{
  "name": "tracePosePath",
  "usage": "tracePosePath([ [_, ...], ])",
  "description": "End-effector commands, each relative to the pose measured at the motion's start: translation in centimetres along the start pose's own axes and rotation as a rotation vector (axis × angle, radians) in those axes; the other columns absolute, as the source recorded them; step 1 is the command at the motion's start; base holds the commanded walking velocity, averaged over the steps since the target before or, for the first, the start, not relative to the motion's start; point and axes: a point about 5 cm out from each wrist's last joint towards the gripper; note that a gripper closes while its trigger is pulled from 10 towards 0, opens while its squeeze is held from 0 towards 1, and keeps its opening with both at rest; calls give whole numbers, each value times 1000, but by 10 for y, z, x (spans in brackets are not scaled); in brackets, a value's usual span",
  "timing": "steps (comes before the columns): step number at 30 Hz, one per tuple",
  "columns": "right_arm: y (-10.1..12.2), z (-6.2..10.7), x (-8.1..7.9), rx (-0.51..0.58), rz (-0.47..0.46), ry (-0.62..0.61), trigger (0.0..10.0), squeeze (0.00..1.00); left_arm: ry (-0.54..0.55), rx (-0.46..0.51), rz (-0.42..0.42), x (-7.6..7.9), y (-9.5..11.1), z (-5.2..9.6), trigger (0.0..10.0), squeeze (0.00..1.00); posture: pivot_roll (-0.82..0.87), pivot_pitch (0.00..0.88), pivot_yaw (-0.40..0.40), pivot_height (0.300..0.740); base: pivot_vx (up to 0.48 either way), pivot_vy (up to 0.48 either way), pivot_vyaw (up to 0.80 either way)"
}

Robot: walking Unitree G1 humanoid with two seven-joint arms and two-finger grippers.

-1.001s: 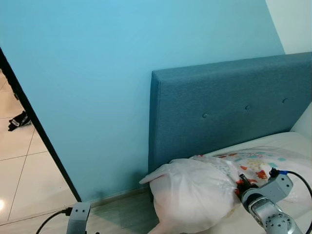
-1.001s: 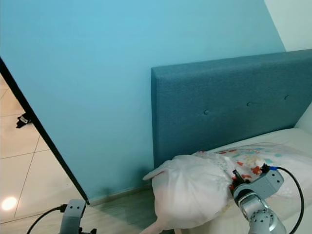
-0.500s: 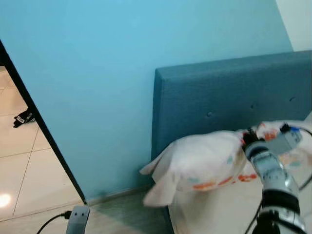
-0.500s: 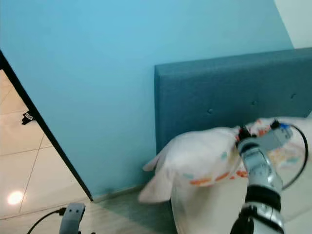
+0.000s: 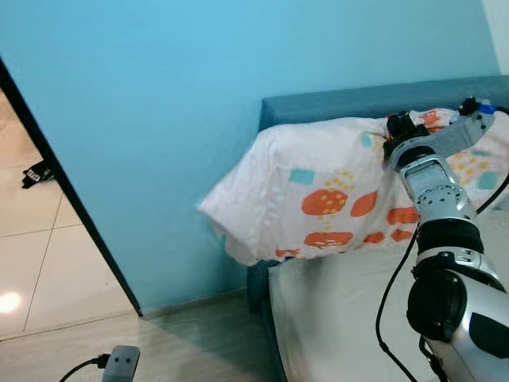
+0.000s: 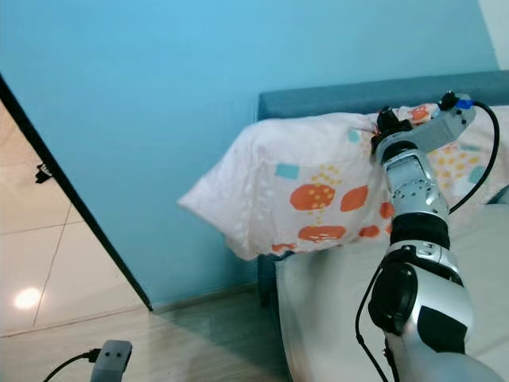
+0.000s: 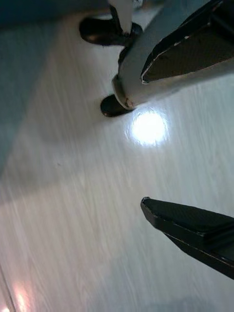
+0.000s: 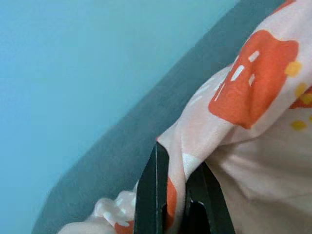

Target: Clean up the room

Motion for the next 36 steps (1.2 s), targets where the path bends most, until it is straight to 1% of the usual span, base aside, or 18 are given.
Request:
tracePosePath([
  [1,1,5,-1,50,84,39,0,0,3,-13,-20,-3,-6,2,10000,0,29,132,-39,740,0,0,0],
  [3,-12,11,10,25,128,11,0,0,-1,-16,-26,-3,-7,2,10000,0,32,139,-33,740,0,0,0],
  [5,-12,11,10,25,128,11,0,0,-1,-16,-26,-3,-7,2,10000,0,32,139,-33,740,0,0,0],
  [6,-26,23,28,3,158,-33,0,0,-7,-20,-40,-3,-10,3,10000,0,38,148,-25,740,0,0,0],
  [7,-27,27,35,4,161,-50,0,0,-8,-21,-47,-3,-10,4,10000,0,38,148,-25,740,0,0,0],
  [11,-21,28,44,24,176,-67,0,0,-4,-23,-55,-6,-13,5,10000,0,40,163,-24,740,0,0,0],
  [16,-14,28,47,40,217,-57,0,0,4,-23,-59,-12,-16,7,10000,0,48,179,-23,740,0,0,0],
  [20,-7,26,45,58,248,-26,0,0,20,-17,-52,-19,-18,10,10000,0,61,213,-29,740,0,0,0],
  [22,-4,23,41,64,267,-2,0,0,30,-19,-53,-23,-21,12,10000,0,61,218,-29,740,0,0,0],
  [23,0,19,35,74,305,30,0,0,36,-23,-58,-26,-26,14,10000,0,67,235,-30,740,0,0,0],
  [24,0,19,35,74,305,30,0,0,36,-23,-58,-26,-26,14,10000,0,67,235,-30,740,0,0,0],
  [28,15,10,23,110,388,74,0,0,40,-22,-62,-30,-31,18,10000,0,80,266,-34,740,0,0,0],
  [31,21,8,19,127,410,84,0,0,40,-20,-63,-31,-31,18,10000,0,82,270,-35,740,0,0,0],
  [32,34,4,13,160,452,99,0,0,40,-16,-64,-32,-33,19,10000,0,96,290,-40,740,0,0,0],
  [33,34,4,13,160,452,99,0,0,40,-16,-64,-32,-33,19,10000,0,96,290,-40,740,0,0,0],
  [34,58,1,4,231,481,119,0,0,45,-8,-60,-35,-35,21,10000,0,100,316,-45,740,0,0,0],
  [35,75,-1,-3,279,497,131,0,0,49,-3,-58,-37,-36,23,10000,0,100,316,-45,740,0,0,0],
  [36,75,-1,-3,279,497,131,0,0,49,-3,-58,-37,-36,23,10000,0,100,316,-45,740,0,0,0],
])
Point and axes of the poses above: a point about 5 cm out from each wrist's last joint towards the gripper, its own z axis pointing back from the gripper into the wrist, its own y axis along the axis of the wrist's last joint, x = y × z, and after that the axes turned 9 degrees about z, right-handed
